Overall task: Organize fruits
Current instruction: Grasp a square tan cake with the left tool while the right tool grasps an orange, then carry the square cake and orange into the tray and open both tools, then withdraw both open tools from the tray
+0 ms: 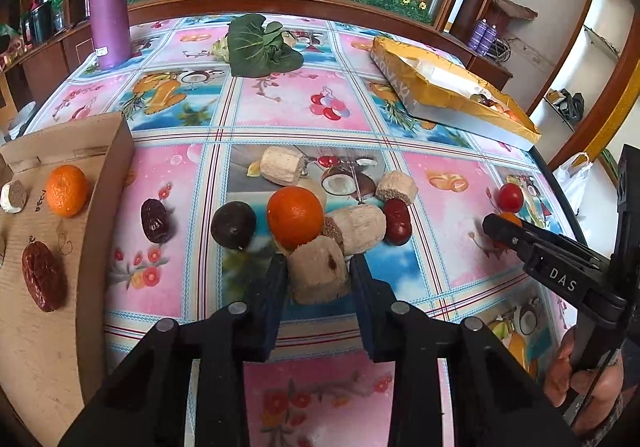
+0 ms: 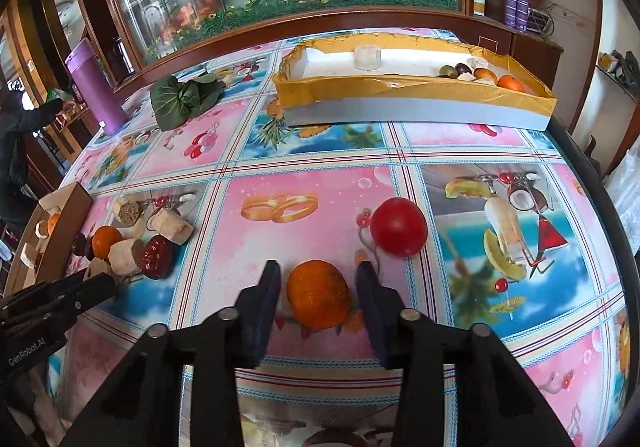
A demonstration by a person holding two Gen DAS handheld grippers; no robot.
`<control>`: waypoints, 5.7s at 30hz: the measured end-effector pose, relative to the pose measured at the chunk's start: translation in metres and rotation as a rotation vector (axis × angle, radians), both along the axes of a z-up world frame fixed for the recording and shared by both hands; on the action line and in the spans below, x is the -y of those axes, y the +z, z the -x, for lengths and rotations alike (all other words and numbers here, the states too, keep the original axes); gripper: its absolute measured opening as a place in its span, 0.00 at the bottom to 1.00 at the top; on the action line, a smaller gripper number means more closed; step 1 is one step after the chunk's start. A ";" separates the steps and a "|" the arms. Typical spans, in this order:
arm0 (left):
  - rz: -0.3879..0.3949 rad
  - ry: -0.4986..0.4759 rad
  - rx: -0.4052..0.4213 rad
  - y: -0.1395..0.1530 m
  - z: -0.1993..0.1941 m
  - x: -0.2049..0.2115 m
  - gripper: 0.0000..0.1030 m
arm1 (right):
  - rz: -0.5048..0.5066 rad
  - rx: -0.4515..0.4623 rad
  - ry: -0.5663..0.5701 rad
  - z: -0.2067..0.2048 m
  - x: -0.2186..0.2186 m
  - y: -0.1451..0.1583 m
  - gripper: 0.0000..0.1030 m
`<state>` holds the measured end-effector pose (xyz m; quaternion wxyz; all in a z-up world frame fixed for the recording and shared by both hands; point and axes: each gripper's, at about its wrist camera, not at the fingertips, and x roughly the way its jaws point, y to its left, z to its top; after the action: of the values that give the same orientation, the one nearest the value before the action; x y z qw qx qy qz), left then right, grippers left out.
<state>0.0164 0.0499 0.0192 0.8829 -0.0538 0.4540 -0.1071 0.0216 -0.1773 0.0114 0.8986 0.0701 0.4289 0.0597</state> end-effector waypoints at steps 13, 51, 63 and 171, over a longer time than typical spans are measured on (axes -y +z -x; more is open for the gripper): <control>0.075 0.038 0.044 0.024 0.036 -0.019 0.30 | -0.032 0.025 0.010 0.010 -0.005 0.004 0.30; 0.069 0.370 -0.011 0.051 0.085 -0.268 0.30 | -0.033 0.056 0.584 0.064 -0.291 0.055 0.31; 0.057 0.398 -0.130 0.015 0.060 -0.273 0.30 | 0.071 -0.010 0.633 0.049 -0.344 0.013 0.31; -0.036 0.059 -0.001 0.033 0.094 -0.054 0.91 | -0.169 -0.148 0.271 -0.038 -0.091 0.005 0.31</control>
<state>-0.0776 0.1036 0.0524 0.8862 -0.0515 0.4546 -0.0727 0.0593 -0.0865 0.0169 0.8391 0.0909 0.4931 0.2109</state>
